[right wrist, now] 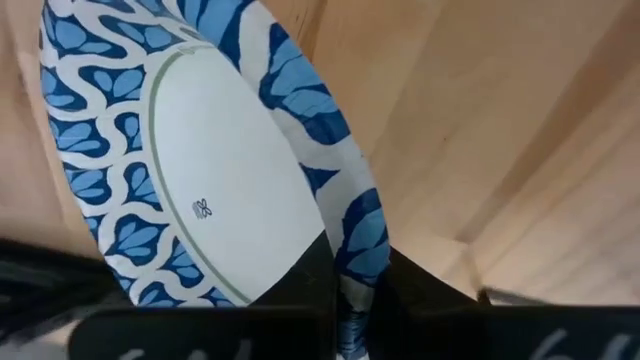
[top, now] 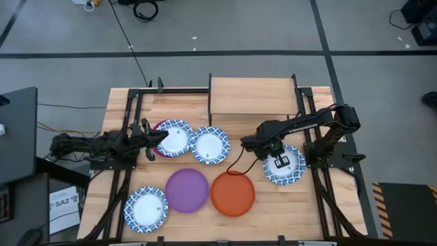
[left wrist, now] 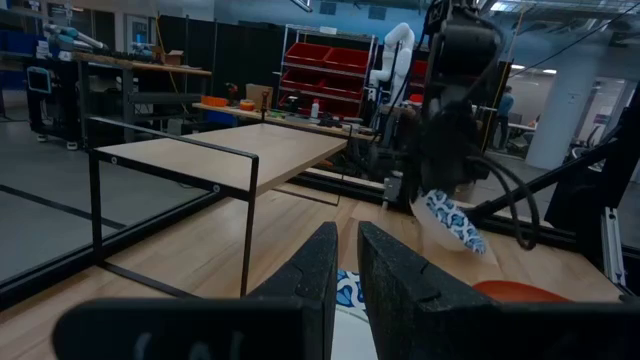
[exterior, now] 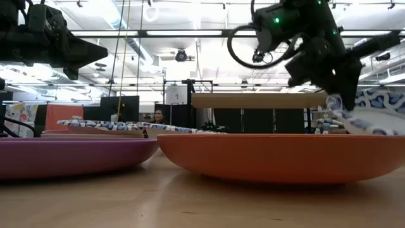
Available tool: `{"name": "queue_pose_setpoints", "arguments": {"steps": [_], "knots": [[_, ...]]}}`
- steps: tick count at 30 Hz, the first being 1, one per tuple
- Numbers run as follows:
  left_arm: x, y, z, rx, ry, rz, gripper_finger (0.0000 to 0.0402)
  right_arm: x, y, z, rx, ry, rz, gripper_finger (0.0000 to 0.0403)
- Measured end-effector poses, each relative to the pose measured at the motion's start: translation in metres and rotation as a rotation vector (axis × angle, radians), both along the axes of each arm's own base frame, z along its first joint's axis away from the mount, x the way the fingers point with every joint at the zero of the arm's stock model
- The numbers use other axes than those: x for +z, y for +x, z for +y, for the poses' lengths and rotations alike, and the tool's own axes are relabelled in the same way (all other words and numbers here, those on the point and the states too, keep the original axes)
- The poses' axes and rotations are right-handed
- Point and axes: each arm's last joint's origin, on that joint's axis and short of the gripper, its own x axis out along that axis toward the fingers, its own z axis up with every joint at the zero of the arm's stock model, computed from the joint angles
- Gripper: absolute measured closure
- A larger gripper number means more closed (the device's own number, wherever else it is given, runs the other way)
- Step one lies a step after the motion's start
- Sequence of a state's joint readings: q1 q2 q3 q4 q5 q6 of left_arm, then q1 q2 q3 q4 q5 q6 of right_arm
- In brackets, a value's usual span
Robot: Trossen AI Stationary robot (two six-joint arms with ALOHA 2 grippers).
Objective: Place and stack plates onto a shelf
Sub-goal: Put the white patterned bowl on the shelf
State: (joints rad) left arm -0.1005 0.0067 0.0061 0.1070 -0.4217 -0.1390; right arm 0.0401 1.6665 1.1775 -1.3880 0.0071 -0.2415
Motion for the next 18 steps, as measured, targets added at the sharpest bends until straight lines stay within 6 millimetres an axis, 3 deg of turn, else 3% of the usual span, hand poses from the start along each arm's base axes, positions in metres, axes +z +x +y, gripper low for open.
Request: {"name": "queue_pose_setpoints", "arguments": {"steps": [9, 18], "knots": [[0.0, 0.0, 0.0, 0.0, 0.0, 0.0, 0.0354, 0.043, 0.006, -0.01, -0.038, 0.007, 0.014, 0.0375], [0.0, 0.0, 0.0, 0.0, 0.0, 0.0, 0.0354, 0.084, 0.017, -0.036, -0.044, 0.021, -0.164, 0.0375]]}}
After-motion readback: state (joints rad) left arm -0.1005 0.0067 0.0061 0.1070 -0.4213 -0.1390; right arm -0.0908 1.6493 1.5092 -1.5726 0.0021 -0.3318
